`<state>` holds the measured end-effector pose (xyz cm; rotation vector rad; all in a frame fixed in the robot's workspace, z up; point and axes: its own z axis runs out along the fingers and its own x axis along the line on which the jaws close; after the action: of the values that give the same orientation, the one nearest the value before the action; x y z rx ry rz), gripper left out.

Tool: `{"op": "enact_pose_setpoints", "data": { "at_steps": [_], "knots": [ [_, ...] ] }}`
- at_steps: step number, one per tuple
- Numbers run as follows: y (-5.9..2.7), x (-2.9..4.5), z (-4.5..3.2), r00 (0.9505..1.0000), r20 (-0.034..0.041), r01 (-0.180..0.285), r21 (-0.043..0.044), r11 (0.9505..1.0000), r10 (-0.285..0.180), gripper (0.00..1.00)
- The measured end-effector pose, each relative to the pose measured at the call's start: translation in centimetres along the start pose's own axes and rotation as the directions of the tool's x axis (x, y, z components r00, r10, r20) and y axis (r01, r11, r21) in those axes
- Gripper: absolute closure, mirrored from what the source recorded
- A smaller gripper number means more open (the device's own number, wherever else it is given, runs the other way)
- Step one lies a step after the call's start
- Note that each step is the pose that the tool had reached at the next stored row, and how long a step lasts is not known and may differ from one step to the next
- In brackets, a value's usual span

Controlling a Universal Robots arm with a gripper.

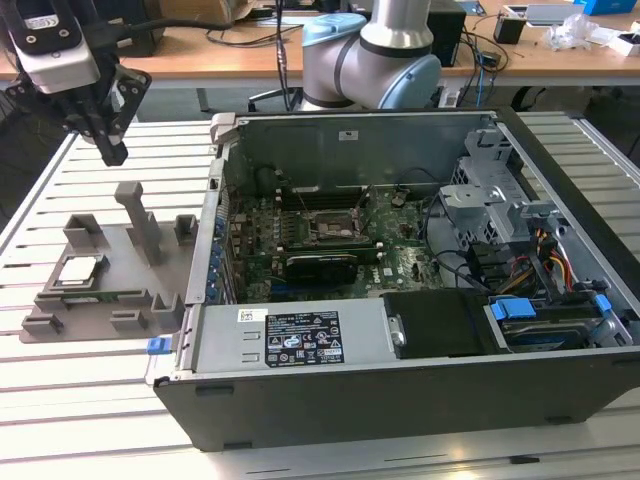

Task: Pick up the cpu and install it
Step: 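Reach for the cpu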

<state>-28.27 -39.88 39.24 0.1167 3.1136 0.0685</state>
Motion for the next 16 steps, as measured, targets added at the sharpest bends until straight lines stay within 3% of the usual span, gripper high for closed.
{"op": "enact_pose_setpoints", "data": {
  "at_steps": [4,13,16],
  "knots": [
    [-0.09,1.12,-0.01,1.0000,0.0000,0.000,0.0000,1.0000,0.000,0.89],
    [-0.20,2.67,0.02,1.0000,0.0001,0.000,0.0000,1.0000,0.000,0.89],
    [-0.28,3.59,0.05,1.0000,0.0000,0.000,0.0000,1.0000,0.000,0.89]
  ]
}}
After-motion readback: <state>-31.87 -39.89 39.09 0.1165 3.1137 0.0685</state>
